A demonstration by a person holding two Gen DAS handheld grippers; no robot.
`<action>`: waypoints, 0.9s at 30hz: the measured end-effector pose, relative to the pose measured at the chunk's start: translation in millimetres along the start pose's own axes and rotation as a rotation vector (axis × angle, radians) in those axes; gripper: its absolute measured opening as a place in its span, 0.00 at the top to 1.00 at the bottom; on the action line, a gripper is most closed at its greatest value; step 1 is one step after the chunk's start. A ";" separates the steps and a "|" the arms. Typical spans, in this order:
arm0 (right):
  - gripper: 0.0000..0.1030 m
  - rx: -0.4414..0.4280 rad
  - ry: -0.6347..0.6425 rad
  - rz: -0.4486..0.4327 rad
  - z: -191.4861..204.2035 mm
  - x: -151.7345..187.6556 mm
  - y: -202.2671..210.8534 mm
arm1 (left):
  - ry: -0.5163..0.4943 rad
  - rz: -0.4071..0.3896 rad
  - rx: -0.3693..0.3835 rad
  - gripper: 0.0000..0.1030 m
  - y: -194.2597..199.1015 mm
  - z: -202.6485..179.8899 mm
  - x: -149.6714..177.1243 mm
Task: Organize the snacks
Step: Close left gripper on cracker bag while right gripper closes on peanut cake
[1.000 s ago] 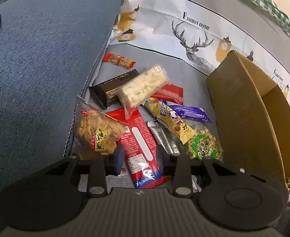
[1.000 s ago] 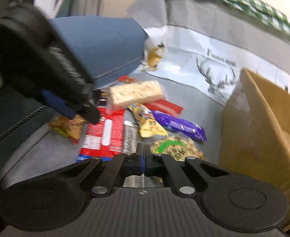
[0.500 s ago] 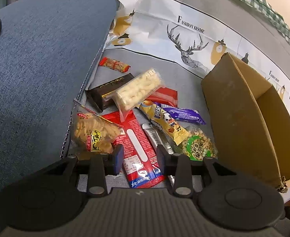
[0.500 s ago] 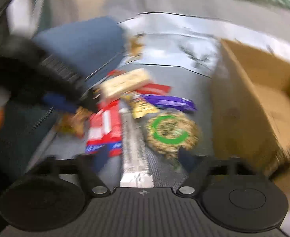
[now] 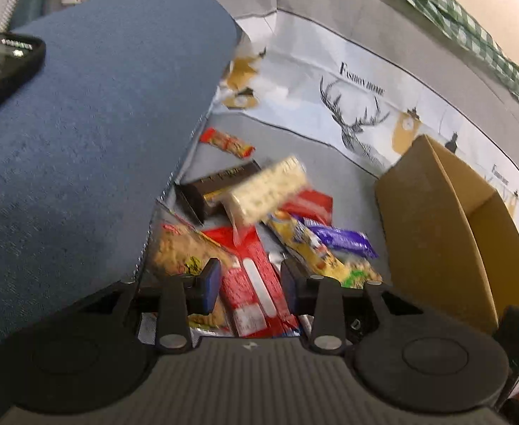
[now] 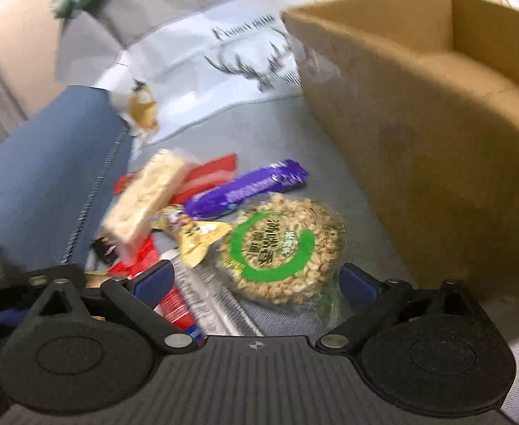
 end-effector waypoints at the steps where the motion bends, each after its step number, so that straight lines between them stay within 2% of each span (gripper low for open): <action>1: 0.04 0.011 0.002 -0.002 -0.1 -1.3 -3.5 | -0.002 -0.019 -0.027 0.60 0.9 -0.6 -1.1; 5: 0.04 0.064 0.040 0.001 6.1 -6.2 -11.1 | -0.007 -0.040 -0.150 0.61 -3.9 -1.3 -5.3; 7: 0.12 0.106 0.075 -0.003 7.0 -7.8 -12.9 | -0.036 -0.024 -0.237 0.61 -11.0 -3.8 -6.1; 8: 0.19 0.113 0.083 -0.011 5.9 -8.8 -11.5 | -0.063 -0.012 -0.288 0.61 -15.6 -7.2 -5.7; 10: 0.21 0.116 0.093 -0.009 4.8 -9.7 -9.8 | -0.113 0.009 -0.378 0.60 -25.6 -11.6 -4.9; 13: 0.22 0.116 0.128 -0.012 6.8 -8.4 -3.7 | -0.194 0.049 -0.478 0.50 -42.3 -16.6 -2.0; 14: 0.22 0.118 0.143 -0.013 8.1 -7.6 -1.6 | -0.221 0.061 -0.494 0.43 -46.7 -19.3 -0.5; 15: 0.22 0.119 0.159 -0.014 9.5 -6.9 1.6 | -0.249 0.076 -0.510 0.37 -52.3 -21.2 0.8; 18: 0.22 0.109 0.200 -0.028 11.7 -5.5 16.2 | -0.290 0.097 -0.543 0.35 -60.7 -21.3 3.4; 23: 0.21 0.029 0.240 -0.051 8.9 -3.9 44.7 | -0.280 0.092 -0.508 0.47 -58.8 -14.3 3.7; 25: 0.21 -0.025 0.277 -0.040 11.2 1.2 55.7 | -0.289 0.087 -0.499 0.50 -59.5 -17.8 4.4; 27: 0.21 -0.080 0.333 -0.029 16.8 7.9 66.7 | -0.269 0.067 -0.456 0.51 -51.2 -17.4 4.8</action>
Point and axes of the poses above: each gripper's, at about its wrist camera, not at the fingertips, and y roughly against the way its jaws point, z to its left, x to its underside, the point moved 5 cm from there along -y, roughly the way its jaws point, and after that the axes turned 6 degrees about z, right-handed, at the moved point
